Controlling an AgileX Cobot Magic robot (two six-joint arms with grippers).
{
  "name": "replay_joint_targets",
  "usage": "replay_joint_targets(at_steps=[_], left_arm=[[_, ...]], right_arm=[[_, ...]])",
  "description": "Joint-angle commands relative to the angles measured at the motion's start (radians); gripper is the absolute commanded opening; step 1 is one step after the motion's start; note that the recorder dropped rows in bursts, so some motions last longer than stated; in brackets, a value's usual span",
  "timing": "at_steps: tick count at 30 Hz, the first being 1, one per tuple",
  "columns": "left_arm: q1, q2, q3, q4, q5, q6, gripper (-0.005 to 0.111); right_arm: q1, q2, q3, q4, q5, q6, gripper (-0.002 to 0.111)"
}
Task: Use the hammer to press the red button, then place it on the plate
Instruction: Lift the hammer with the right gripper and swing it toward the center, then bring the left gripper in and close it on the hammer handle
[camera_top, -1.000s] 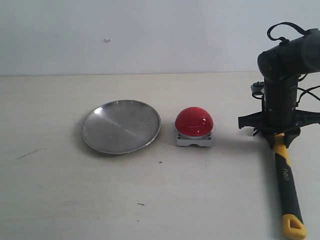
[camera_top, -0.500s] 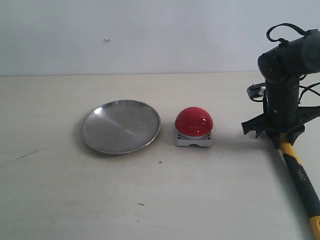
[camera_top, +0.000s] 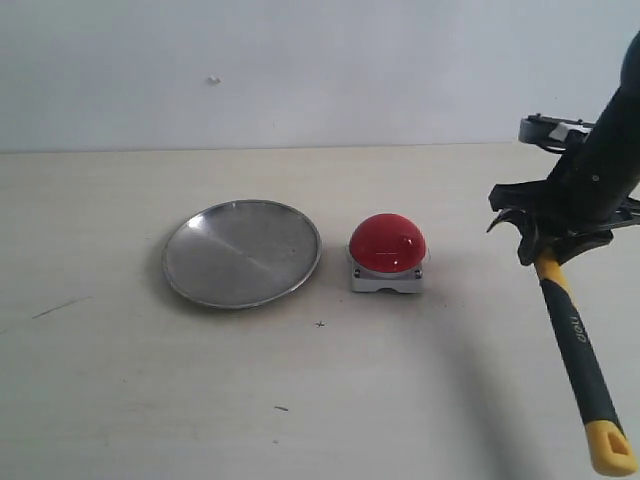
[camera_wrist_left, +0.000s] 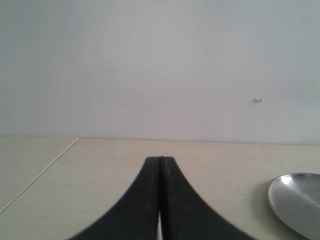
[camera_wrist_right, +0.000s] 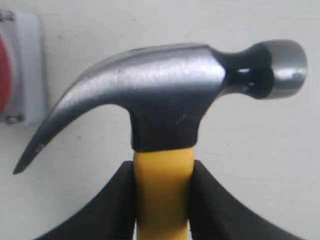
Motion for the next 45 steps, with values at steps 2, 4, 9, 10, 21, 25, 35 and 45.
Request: replay_joint_targets(at_steps=[2, 4, 9, 10, 21, 25, 35, 45], left_arm=[[0.001, -0.008, 0.003, 0.001, -0.002, 0.001, 0.000], [0.001, -0.008, 0.003, 0.001, -0.002, 0.001, 0.000], [0.001, -0.008, 0.003, 0.001, -0.002, 0.001, 0.000], [0.001, -0.008, 0.003, 0.001, -0.002, 0.001, 0.000], [0.001, -0.008, 0.003, 0.001, -0.002, 0.001, 0.000], [0.001, -0.008, 0.003, -0.031, -0.009, -0.203, 0.000], [0.001, -0.008, 0.003, -0.031, -0.117, -0.502, 0.000], [-0.156, 0.272, -0.004, 0.798, -0.547, -1.146, 0.000]], right_arm=[[-0.063, -0.151, 0.196, 0.582, -0.129, -0.442, 0.000], [-0.063, -0.179, 0.261, 0.760, -0.129, -0.583, 0.000], [-0.061, -0.251, 0.443, 1.237, -0.080, -0.945, 0.000], [-0.061, -0.261, 0.465, 1.288, -0.064, -0.992, 0.000], [-0.061, -0.333, 0.638, 1.490, 0.123, -1.231, 0.000], [-0.061, -0.335, 0.659, 1.490, 0.156, -1.264, 0.000], [-0.061, -0.341, 0.659, 1.490, 0.166, -1.273, 0.000], [-0.017, -0.341, 0.599, 1.490, 0.114, -1.273, 0.000]])
